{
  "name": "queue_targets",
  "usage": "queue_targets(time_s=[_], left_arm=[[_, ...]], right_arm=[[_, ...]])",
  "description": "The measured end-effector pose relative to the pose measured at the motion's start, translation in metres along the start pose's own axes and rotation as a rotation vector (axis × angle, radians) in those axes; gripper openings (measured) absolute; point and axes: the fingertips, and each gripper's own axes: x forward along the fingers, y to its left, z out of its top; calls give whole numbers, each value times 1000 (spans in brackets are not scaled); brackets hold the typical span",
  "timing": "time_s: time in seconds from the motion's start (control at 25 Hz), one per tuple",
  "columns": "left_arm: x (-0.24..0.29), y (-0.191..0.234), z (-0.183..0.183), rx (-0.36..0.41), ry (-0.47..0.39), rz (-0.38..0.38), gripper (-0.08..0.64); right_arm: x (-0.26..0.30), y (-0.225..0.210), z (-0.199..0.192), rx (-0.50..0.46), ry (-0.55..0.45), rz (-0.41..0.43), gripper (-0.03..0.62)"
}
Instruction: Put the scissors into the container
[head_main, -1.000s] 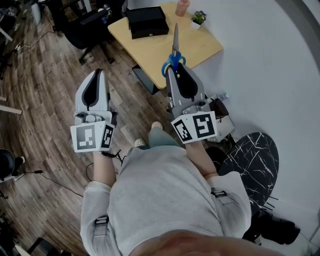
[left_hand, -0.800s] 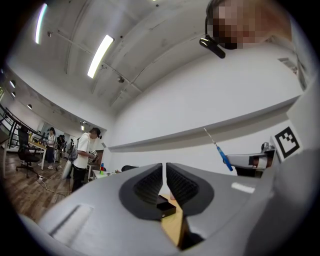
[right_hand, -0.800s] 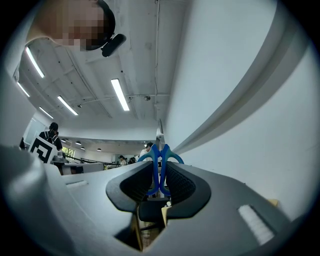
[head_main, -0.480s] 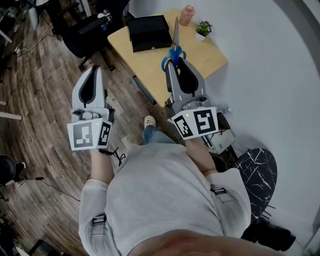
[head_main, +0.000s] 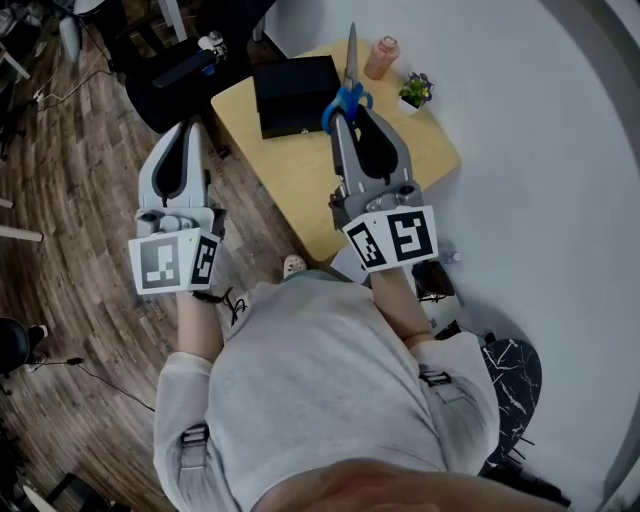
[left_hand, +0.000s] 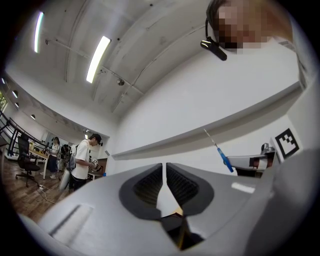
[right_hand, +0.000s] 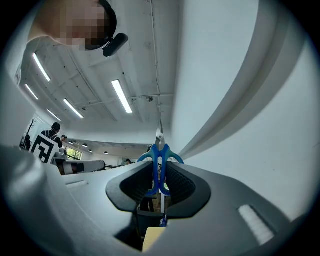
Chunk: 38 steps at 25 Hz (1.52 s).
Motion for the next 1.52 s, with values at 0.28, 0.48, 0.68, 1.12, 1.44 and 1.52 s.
queue_targets(time_s=[0.28, 0.48, 0.68, 1.12, 1.44, 1.52], left_arm=[[49, -16, -20, 7, 6, -5, 81], [70, -16, -38, 7, 50, -15, 81], [96, -10, -60, -14, 83, -38, 81], [156, 24, -113, -57, 159, -111, 81], [193, 51, -147, -81, 205, -156, 81], [199, 56, -156, -93, 217, -165, 81]], right_arm=[[25, -48, -19, -2, 16, 26, 84], [41, -62, -38, -2, 54, 36, 84], [60, -74, -64, -39, 116, 46, 84], [106, -85, -141, -192, 311, 98, 84], [118, -87, -218, -322, 549, 186, 84], [117, -87, -237, -358, 601, 210, 84]])
